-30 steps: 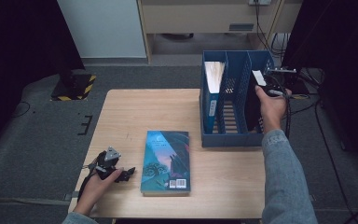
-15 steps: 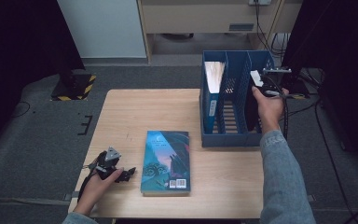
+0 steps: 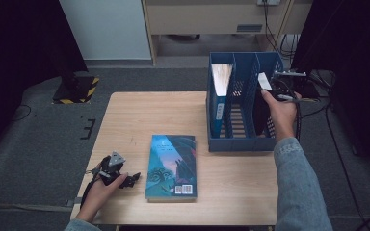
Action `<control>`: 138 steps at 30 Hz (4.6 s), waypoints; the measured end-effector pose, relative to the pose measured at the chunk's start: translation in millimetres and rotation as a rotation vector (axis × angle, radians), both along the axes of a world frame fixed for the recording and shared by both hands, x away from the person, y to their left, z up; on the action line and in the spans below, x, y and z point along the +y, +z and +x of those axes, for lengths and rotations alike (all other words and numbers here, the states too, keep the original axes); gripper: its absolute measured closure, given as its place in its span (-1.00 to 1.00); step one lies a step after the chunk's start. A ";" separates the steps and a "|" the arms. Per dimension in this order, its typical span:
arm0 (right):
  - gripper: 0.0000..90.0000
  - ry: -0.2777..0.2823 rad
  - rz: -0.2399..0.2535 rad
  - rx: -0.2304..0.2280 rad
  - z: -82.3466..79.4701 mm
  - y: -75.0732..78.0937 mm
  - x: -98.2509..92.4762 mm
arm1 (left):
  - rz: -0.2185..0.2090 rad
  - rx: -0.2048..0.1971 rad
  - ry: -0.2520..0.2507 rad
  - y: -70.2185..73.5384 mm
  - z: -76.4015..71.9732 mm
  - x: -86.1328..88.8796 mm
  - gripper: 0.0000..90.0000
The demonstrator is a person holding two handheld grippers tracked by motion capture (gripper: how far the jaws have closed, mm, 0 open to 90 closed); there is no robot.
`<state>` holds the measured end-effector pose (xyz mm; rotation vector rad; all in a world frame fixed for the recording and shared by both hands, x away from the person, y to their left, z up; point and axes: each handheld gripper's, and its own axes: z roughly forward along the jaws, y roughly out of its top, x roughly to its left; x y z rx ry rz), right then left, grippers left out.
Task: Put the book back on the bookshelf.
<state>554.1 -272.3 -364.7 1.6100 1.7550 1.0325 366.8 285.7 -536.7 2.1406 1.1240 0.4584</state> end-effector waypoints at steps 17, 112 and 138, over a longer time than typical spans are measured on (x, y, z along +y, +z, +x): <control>-0.71 0.028 -0.008 -0.040 -26.3 4.5 -2.6 | 0.004 0.002 0.000 0.2 -0.1 0.0 -1.00; -0.73 0.669 0.033 0.144 -199.8 -154.0 211.0 | -0.125 -0.034 -0.128 24.9 -17.8 -67.7 -0.79; -0.82 0.708 0.188 0.277 -187.8 -165.1 211.7 | -0.190 0.019 -0.147 18.6 -6.8 -61.9 -0.79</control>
